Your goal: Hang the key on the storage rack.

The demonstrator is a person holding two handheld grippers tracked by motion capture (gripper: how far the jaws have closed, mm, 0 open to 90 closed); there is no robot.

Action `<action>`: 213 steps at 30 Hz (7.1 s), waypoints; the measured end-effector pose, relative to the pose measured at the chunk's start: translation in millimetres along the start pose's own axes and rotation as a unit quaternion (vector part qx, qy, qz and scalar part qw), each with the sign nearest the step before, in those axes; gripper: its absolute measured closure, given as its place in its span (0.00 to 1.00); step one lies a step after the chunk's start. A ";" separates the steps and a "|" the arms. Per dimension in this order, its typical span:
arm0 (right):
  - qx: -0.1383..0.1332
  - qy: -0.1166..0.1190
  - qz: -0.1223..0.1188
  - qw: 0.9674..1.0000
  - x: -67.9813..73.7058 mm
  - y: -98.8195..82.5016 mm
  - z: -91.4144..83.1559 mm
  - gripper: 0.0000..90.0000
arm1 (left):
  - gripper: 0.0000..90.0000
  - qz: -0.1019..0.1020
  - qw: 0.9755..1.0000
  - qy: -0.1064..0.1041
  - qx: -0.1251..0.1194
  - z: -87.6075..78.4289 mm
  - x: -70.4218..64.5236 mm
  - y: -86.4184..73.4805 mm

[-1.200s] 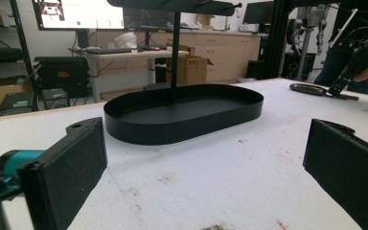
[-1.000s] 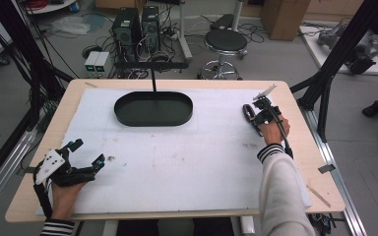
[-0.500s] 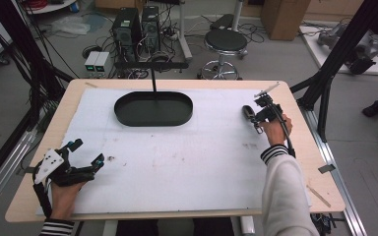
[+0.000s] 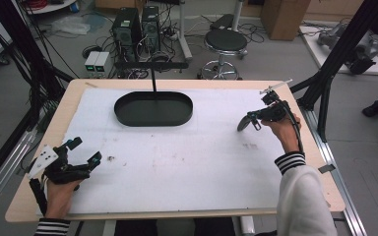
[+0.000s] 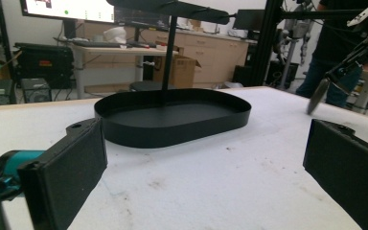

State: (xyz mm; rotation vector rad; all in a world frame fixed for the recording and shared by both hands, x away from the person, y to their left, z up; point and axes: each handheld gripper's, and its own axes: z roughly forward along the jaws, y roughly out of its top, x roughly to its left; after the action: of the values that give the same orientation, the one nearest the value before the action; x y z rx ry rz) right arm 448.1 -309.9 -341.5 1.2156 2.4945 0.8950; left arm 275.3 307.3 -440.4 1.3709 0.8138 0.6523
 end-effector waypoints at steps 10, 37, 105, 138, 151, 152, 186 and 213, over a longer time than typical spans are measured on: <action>-0.017 0.045 -0.066 0.997 32.9 9.4 -25.4 0.98 | 0.02 0.013 0.998 -0.054 0.024 13.2 -11.2 19.2; -0.007 0.158 -0.197 0.968 107.6 66.6 -42.2 0.97 | 0.02 0.062 0.968 -0.217 0.108 98.2 -49.4 70.1; -0.001 0.307 -0.336 0.890 199.6 108.1 -9.8 0.97 | 0.27 0.094 0.888 -0.405 0.194 191.9 -128.3 65.6; -0.002 0.319 -0.342 0.884 196.1 106.5 -5.4 0.97 | 0.55 0.120 0.893 -0.375 0.216 184.4 -128.6 70.1; -0.013 0.283 -0.349 0.893 195.1 104.6 -5.5 0.64 | 0.55 0.135 0.894 -0.348 0.248 182.3 -124.2 69.7; -0.016 0.276 -0.347 0.896 193.9 104.0 -6.2 0.52 | 0.55 0.135 0.895 -0.344 0.251 182.0 -123.4 69.7; -0.268 0.067 -0.127 0.953 109.8 -46.4 -27.5 0.01 | 0.55 0.102 0.949 -0.173 0.242 153.3 -72.1 127.8; -0.362 0.004 -0.050 0.931 80.0 -132.3 -17.3 0.00 | 0.55 0.086 0.957 -0.037 0.276 189.5 -35.8 155.6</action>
State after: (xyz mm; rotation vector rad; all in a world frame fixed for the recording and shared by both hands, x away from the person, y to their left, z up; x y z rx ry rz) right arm 305.8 -317.6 -403.9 0.8133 1.8939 1.5876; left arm 417.9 184.7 -279.1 1.9796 0.8578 0.5183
